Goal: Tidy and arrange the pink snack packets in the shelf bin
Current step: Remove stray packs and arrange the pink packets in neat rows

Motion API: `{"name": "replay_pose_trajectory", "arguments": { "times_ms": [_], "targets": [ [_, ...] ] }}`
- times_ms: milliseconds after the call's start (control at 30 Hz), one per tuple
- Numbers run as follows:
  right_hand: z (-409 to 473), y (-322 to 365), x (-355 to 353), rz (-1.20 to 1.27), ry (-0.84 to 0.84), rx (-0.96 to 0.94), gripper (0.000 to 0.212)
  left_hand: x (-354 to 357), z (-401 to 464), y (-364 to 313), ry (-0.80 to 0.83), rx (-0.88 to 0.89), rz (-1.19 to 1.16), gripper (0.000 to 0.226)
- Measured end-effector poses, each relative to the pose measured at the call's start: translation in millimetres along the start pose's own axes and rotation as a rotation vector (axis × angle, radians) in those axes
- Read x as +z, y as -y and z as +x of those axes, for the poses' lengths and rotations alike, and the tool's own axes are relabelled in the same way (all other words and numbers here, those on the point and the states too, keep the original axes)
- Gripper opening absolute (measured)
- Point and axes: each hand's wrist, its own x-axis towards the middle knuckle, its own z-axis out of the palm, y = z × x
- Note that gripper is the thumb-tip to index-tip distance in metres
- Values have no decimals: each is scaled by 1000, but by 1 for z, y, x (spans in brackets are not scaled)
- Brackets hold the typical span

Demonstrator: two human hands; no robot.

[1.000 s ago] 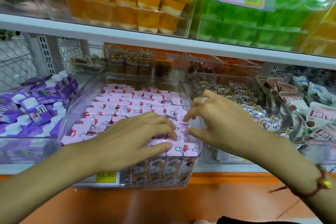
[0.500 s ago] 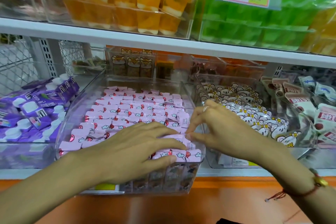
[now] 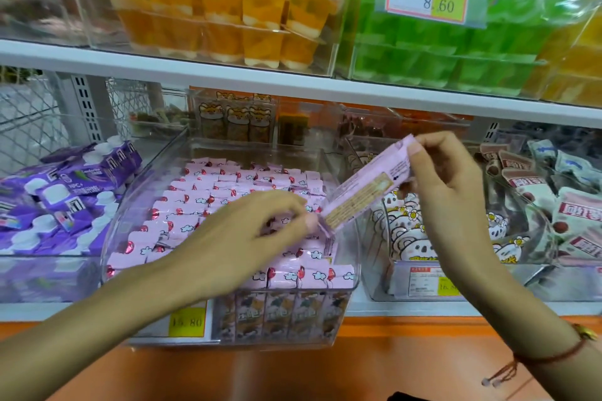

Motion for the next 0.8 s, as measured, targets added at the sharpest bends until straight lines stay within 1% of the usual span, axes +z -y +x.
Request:
{"name": "replay_pose_trajectory", "arguments": {
  "times_ms": [33, 67, 133, 200, 267, 300, 333, 367, 433, 500, 533, 600, 667, 700, 733, 767, 800],
  "targets": [
    [-1, -2, 1, 82, 30, 116, 19, -1, 3, 1, -68, -36, -126, 50],
    [-2, -2, 3, 151, 68, 215, 20, -2, 5, 2, -104, -61, -197, 50],
    [-6, -1, 9, 244, 141, 342, 19, 2, 7, 1, -57, -95, -281, 52],
    [-9, 3, 14, 308, 183, 404, 17, 9, 7, -1, 0, -92, -285, 53],
    [-10, 5, 17, 305, 185, 397, 14, 10, 7, -4, -1, -77, -305, 51],
    [-10, 5, 17, 267, 178, 355, 12, 9, 8, -4, -25, -84, -344, 50],
    [-10, 4, 16, 180, 170, 272, 10, 7, 9, -5, -53, -112, -398, 47],
    [-10, 3, 13, 42, 172, 141, 13, 6, 11, -4, -83, -145, -456, 43],
    [-10, 4, 8, -260, 222, -195, 32, 5, 13, -6, -121, -221, -567, 29],
    [-11, 3, 6, -502, 337, -463, 49, 4, 12, -8, -131, -263, -628, 14],
    [-12, 3, 6, -600, 401, -548, 54, 3, 11, -9, -124, -274, -624, 13],
    [-14, 2, 8, -709, 482, -611, 52, 4, 11, -11, -81, -267, -587, 29],
    [-15, 2, 9, -674, 477, -559, 43, 4, 14, -10, -47, -278, -621, 50],
    [-15, 2, 9, -587, 456, -479, 37, 4, 16, -8, -57, -301, -658, 60],
    [-14, 4, 9, -430, 438, -340, 29, 4, 17, -7, -86, -318, -679, 65],
    [-13, 5, 9, -195, 445, -145, 20, 4, 18, -4, -122, -309, -661, 64],
    [-11, 6, 8, 59, 473, 72, 16, 4, 18, -1, -145, -275, -610, 58]
  ]
}}
